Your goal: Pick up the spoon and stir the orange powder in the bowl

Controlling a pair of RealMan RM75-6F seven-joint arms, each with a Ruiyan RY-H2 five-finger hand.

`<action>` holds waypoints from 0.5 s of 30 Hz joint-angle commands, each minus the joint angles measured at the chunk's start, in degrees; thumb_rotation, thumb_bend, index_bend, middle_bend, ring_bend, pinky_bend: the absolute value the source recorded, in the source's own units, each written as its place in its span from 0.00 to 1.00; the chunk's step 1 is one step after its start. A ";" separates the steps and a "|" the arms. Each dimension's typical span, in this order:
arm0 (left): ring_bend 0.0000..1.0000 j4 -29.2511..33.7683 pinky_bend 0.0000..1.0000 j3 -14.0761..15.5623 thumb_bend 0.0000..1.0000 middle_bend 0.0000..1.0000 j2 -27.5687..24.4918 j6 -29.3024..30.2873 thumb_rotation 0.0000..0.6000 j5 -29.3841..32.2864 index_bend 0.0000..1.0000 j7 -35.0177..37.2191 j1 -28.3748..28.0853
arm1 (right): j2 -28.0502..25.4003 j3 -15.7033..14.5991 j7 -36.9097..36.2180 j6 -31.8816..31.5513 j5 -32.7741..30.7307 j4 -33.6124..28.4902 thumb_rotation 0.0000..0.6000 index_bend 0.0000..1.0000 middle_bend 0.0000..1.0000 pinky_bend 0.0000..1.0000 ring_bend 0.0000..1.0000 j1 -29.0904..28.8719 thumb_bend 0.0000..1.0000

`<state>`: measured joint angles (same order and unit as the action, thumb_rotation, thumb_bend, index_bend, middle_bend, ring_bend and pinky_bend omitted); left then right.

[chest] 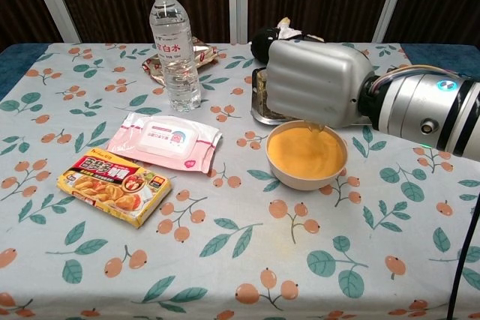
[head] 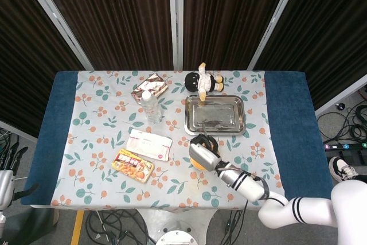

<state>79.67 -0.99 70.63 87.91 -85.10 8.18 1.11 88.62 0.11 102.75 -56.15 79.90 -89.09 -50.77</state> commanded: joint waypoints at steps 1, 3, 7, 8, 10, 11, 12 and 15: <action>0.09 -0.11 0.12 0.03 0.09 0.08 0.12 0.00 1.00 0.04 0.16 0.13 0.08 | 1.81 -0.62 4.77 0.24 -3.33 -0.59 1.00 0.86 1.00 1.00 1.00 0.52 0.37; 0.09 -0.25 0.12 0.05 0.09 0.08 0.11 -0.15 1.00 0.15 0.16 0.16 0.09 | 2.83 -0.86 5.26 0.15 -3.90 -0.09 1.00 0.86 1.00 1.00 1.00 0.56 0.37; 0.09 -0.28 0.12 -0.07 0.09 0.08 0.00 -0.10 1.00 0.23 0.16 0.25 0.11 | 4.02 -0.50 5.56 -0.40 -4.70 1.10 1.00 0.88 1.00 1.00 1.00 0.35 0.37; 0.09 -0.31 0.12 -0.10 0.09 0.08 0.02 -0.07 1.00 0.26 0.16 0.26 0.13 | 4.05 -0.23 5.36 -0.68 -4.86 1.15 1.00 0.89 1.00 1.00 1.00 0.26 0.37; 0.09 -0.34 0.12 -0.06 0.09 0.08 0.03 -0.23 1.00 0.30 0.16 0.25 0.11 | 3.83 0.04 4.72 -1.08 -4.84 1.08 1.00 0.89 1.00 1.00 1.00 0.16 0.37; 0.09 -0.34 0.12 -0.06 0.09 0.08 0.05 -0.32 1.00 0.31 0.16 0.21 0.08 | 3.59 0.12 4.27 -1.40 -4.71 1.03 1.00 0.89 1.00 1.00 1.00 0.14 0.37; 0.09 -0.33 0.12 -0.10 0.09 0.08 0.06 -0.34 1.00 0.30 0.16 0.22 0.03 | 3.42 0.15 3.92 -1.59 -4.67 0.97 1.00 0.89 1.00 1.00 1.00 0.16 0.37; 0.09 -0.25 0.12 -0.23 0.09 0.08 0.02 -0.28 1.00 0.18 0.16 0.06 -0.10 | 2.90 0.31 3.16 -1.98 -4.91 0.73 1.00 0.89 1.00 1.00 1.00 0.16 0.37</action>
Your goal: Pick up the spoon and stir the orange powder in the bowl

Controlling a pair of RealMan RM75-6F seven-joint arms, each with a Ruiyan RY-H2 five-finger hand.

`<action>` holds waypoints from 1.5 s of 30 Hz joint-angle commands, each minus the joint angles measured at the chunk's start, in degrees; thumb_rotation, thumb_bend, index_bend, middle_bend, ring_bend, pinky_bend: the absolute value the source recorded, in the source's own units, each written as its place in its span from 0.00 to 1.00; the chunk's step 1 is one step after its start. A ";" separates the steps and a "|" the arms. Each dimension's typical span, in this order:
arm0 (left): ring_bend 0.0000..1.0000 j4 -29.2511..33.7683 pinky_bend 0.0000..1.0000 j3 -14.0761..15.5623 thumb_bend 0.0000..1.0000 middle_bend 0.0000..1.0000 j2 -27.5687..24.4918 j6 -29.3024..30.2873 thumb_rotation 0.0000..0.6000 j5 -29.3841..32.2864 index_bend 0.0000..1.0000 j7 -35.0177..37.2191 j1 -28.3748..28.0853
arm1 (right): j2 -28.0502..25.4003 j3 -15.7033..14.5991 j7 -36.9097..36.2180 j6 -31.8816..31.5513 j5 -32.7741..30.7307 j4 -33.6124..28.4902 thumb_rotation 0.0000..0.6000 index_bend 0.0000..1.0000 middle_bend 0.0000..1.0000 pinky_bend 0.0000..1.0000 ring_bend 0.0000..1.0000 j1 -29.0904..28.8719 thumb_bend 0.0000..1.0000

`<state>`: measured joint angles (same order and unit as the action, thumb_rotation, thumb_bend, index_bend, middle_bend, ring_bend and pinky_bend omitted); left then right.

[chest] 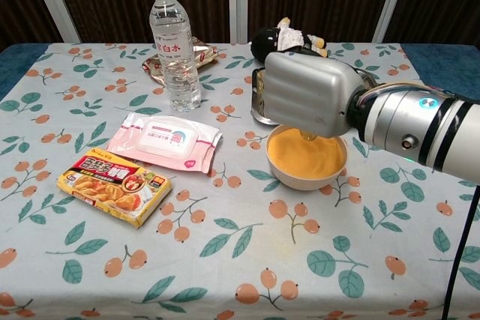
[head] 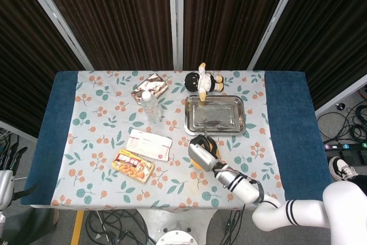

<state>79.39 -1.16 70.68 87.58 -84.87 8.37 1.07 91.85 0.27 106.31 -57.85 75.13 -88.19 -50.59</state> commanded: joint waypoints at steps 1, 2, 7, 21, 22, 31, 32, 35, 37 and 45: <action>0.09 0.10 0.12 -0.07 0.09 0.08 -0.06 0.09 1.00 -0.14 0.16 -0.25 -0.09 | -0.53 0.30 -0.86 -0.50 -0.16 -0.22 1.00 0.89 1.00 1.00 1.00 -0.04 0.37; 0.09 0.18 0.12 -0.06 0.09 0.08 -0.10 0.12 1.00 -0.20 0.16 -0.32 -0.10 | -0.68 0.44 -1.24 -0.66 -0.26 -0.23 1.00 0.89 1.00 1.00 1.00 -0.04 0.37; 0.09 0.71 0.12 -0.06 0.09 0.08 -0.35 0.27 1.00 -0.32 0.16 -0.95 -0.10 | -1.34 1.27 -5.50 -1.88 0.08 -0.18 1.00 0.89 1.00 1.00 1.00 0.17 0.37; 0.09 3.33 0.12 -0.20 0.09 0.08 -1.42 -0.09 1.00 -0.61 0.16 -3.74 -0.73 | 0.44 10.20 -25.73 -1.86 -10.20 5.87 1.00 0.88 1.00 1.00 1.00 0.30 0.37; 0.09 3.57 0.12 -0.20 0.09 0.08 -1.50 -0.09 1.00 -0.61 0.16 -3.95 -0.75 | 1.11 10.90 -27.25 -1.26 -11.24 7.50 1.00 0.88 1.00 1.00 1.00 -0.12 0.37; 0.09 4.81 0.12 -0.21 0.09 0.08 -2.11 -0.73 1.00 0.23 0.16 -5.24 -0.78 | 8.39 15.79 -38.23 6.06 -22.20 21.59 1.00 0.84 1.00 1.00 1.00 -3.70 0.37; 0.09 4.92 0.12 -0.21 0.09 0.08 -2.15 -0.81 1.00 0.26 0.16 -5.38 -0.83 | 9.22 16.31 -38.98 6.79 -23.66 22.88 1.00 0.84 1.00 1.00 1.00 -4.11 0.37; 0.09 5.26 0.12 -0.18 0.09 0.08 -2.29 -0.99 1.00 0.38 0.16 -5.83 -0.88 | 11.98 17.45 -40.76 9.00 -27.61 27.55 1.00 0.81 1.00 1.00 1.00 -5.67 0.37; 0.09 5.45 0.12 -0.18 0.09 0.08 -2.39 -1.08 1.00 0.59 0.16 -6.02 -0.85 | 13.94 18.33 -41.90 10.82 -30.91 30.59 1.00 0.77 1.00 1.00 1.00 -6.70 0.37; 0.09 5.76 0.12 0.00 0.09 0.08 -2.54 -1.17 1.00 1.03 0.16 -6.14 -0.55 | 18.48 19.52 -44.25 14.74 -38.27 39.69 1.00 0.49 1.00 1.00 1.00 -9.74 0.30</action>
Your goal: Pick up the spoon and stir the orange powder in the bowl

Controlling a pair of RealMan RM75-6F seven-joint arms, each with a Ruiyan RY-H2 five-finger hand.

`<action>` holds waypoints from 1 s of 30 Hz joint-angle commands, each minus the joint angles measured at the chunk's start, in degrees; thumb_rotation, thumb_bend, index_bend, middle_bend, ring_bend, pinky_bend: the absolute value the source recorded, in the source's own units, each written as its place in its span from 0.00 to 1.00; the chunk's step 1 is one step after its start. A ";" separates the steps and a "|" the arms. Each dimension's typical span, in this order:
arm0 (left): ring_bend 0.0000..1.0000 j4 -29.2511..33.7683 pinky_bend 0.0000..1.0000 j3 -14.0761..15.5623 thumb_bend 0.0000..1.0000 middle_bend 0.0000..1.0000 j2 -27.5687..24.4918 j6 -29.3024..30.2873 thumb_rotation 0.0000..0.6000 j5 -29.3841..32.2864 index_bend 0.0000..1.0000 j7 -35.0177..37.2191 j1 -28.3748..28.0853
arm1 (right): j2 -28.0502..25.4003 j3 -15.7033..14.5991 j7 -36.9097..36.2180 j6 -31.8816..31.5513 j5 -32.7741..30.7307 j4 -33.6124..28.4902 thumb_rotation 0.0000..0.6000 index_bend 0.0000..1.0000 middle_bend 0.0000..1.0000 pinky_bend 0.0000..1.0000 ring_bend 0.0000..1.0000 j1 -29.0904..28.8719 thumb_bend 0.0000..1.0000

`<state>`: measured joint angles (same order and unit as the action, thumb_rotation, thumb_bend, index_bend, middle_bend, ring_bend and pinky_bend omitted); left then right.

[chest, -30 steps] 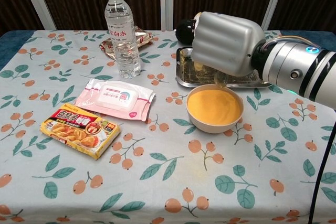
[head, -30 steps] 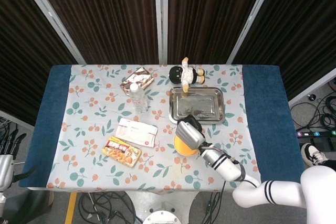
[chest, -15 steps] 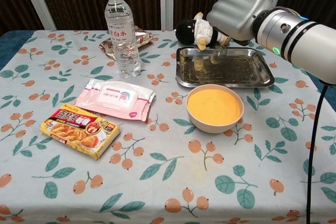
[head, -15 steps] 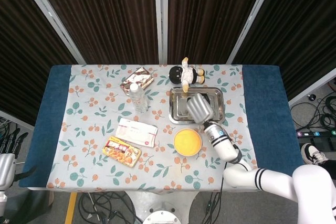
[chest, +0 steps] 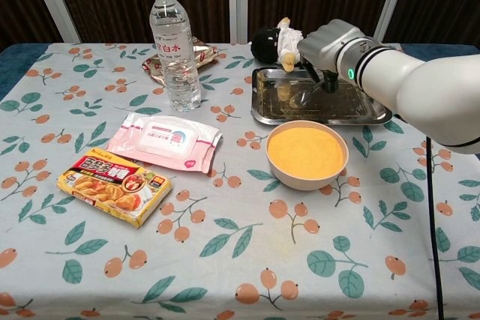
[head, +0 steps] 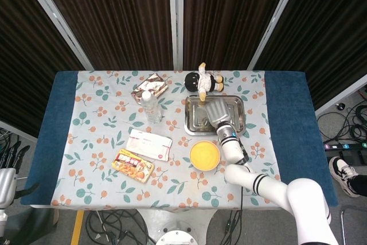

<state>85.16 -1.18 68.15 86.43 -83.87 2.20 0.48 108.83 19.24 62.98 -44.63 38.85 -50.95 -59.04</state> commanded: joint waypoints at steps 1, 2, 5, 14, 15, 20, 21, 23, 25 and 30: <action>0.09 0.03 0.12 0.04 0.09 0.08 -0.04 -0.03 1.00 0.04 0.16 0.16 0.05 | 1.71 0.55 -0.93 1.78 -2.79 3.23 1.00 0.46 1.00 1.00 1.00 -1.57 0.29; 0.09 0.03 0.12 0.05 0.09 0.08 -0.05 -0.01 1.00 0.04 0.16 0.22 0.07 | 1.75 0.55 -1.09 1.82 -3.16 3.60 1.00 0.43 1.00 1.00 1.00 -1.71 0.28; 0.09 -0.14 0.12 0.04 0.09 0.08 0.04 0.06 1.00 0.03 0.16 0.20 0.10 | 1.10 0.29 -1.79 1.60 -3.67 3.60 1.00 0.34 1.00 1.00 1.00 -1.75 0.21; 0.09 -0.17 0.12 -0.17 0.09 0.08 -0.02 0.61 1.00 -0.42 0.16 0.51 0.02 | -8.26 0.36 -9.15 -3.34 -0.55 -8.94 1.00 0.28 1.00 1.00 1.00 2.27 0.10; 0.09 -0.26 0.12 -0.22 0.09 0.08 -0.03 0.53 1.00 -0.38 0.16 0.67 -0.04 | -11.34 -0.15 -10.98 -4.86 1.07 -13.47 1.00 0.29 1.00 1.00 0.99 4.18 0.10; 0.09 -0.70 0.12 -0.54 0.09 0.08 0.11 -0.03 1.00 -0.66 0.16 1.05 -0.76 | -25.24 -3.17 -18.25 -11.06 6.78 -32.05 1.00 0.37 0.83 0.88 0.79 13.32 0.16; 0.09 -0.76 0.12 -0.59 0.09 0.08 0.13 -0.11 1.00 -0.77 0.16 1.05 -0.92 | -27.77 -3.80 -19.86 -12.00 7.71 -35.02 1.00 0.38 0.78 0.78 0.73 15.09 0.16; 0.09 -0.81 0.12 -0.73 0.09 0.08 0.13 -0.21 1.00 -1.04 0.16 1.09 -1.26 | -32.99 -5.26 -23.66 -14.90 10.41 -40.79 1.00 0.38 0.64 0.51 0.57 19.22 0.16; 0.09 -0.72 0.12 -0.88 0.09 0.08 0.00 -0.29 1.00 -1.23 0.16 1.08 -1.58 | -37.14 -7.11 -28.39 -17.90 14.56 -44.72 1.00 0.38 0.54 0.38 0.45 23.39 0.17; 0.09 -0.21 0.12 -1.23 0.09 0.08 -0.24 -0.41 1.00 -0.96 0.16 0.74 -1.92 | -44.83 -13.02 -44.44 -22.58 27.00 -48.66 1.00 0.20 0.25 0.09 0.10 33.20 0.18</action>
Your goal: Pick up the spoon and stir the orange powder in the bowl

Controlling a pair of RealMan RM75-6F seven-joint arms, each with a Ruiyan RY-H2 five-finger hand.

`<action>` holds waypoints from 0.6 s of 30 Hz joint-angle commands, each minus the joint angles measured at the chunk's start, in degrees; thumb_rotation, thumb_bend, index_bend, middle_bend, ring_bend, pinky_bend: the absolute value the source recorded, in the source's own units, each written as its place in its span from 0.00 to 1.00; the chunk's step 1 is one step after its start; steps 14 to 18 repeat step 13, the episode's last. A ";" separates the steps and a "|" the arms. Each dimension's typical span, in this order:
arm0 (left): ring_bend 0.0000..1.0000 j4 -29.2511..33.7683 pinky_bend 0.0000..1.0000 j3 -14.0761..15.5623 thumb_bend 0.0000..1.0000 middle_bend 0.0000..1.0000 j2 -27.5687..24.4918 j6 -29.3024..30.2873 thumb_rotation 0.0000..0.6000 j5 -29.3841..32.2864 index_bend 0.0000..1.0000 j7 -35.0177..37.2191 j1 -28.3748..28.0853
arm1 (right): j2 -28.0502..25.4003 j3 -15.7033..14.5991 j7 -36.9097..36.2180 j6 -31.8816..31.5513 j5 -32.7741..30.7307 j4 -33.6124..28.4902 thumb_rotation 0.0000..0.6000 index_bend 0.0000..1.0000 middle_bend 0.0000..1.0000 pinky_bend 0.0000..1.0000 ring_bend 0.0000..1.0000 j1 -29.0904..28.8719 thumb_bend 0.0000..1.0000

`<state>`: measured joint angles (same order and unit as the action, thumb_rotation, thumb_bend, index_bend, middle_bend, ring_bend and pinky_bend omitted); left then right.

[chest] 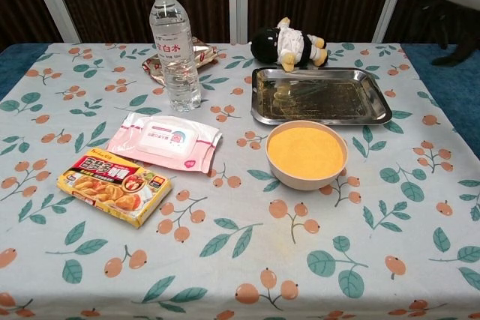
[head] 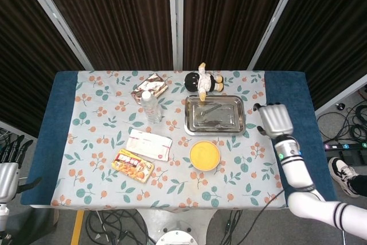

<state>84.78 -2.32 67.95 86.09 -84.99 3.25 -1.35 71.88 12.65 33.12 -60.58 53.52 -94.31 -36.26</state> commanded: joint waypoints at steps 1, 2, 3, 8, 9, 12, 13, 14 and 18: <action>0.09 0.32 0.12 -0.12 0.09 0.08 -0.06 -0.18 1.00 0.23 0.16 -0.52 -0.17 | -8.79 -7.71 -17.43 -7.35 14.90 -5.22 1.00 0.16 0.21 0.06 0.06 11.88 0.18; 0.09 0.52 0.12 -0.13 0.09 0.08 -0.10 -0.28 1.00 0.26 0.16 -0.75 -0.26 | -9.40 -8.82 -19.93 -8.44 17.10 -4.98 1.00 0.13 0.17 0.02 0.03 13.34 0.18; 0.09 0.73 0.12 -0.13 0.09 0.08 -0.12 -0.36 1.00 0.26 0.16 -1.00 -0.34 | -9.55 -9.70 -21.92 -10.03 18.98 -4.60 1.00 0.11 0.16 0.01 0.02 14.79 0.18; 0.09 1.77 0.12 -0.05 0.09 0.08 -0.21 -0.42 1.00 0.03 0.16 -2.46 -0.64 | -7.10 -13.74 -26.44 -21.15 27.76 -0.62 1.00 0.09 0.14 0.00 0.01 22.49 0.18; 0.09 1.96 0.12 0.01 0.09 0.08 -0.21 -0.41 1.00 0.02 0.16 -2.75 -0.63 | -6.67 -14.22 -27.06 -23.29 28.79 -0.13 1.00 0.09 0.14 0.00 0.01 24.00 0.18; 0.09 2.33 0.12 0.04 0.09 0.08 -0.19 -0.42 1.00 0.06 0.16 -3.19 -0.69 | -6.25 -14.97 -29.05 -26.19 30.23 0.11 1.00 0.09 0.14 0.00 0.01 26.48 0.18; 0.09 2.42 0.12 0.07 0.09 0.08 -0.17 -0.37 1.00 -0.04 0.16 -3.28 -0.72 | -6.30 -15.18 -29.79 -26.89 30.77 0.15 1.00 0.09 0.15 0.00 0.01 27.19 0.18; 0.09 2.42 0.12 0.07 0.09 0.08 -0.17 -0.37 1.00 -0.04 0.16 -3.28 -0.72 | -6.30 -15.18 -29.79 -26.89 30.77 0.15 1.00 0.09 0.15 0.00 0.01 27.19 0.18; 0.09 2.42 0.12 0.07 0.09 0.08 -0.17 -0.37 1.00 -0.04 0.16 -3.28 -0.72 | -6.30 -15.18 -29.79 -26.89 30.77 0.15 1.00 0.09 0.15 0.00 0.01 27.19 0.18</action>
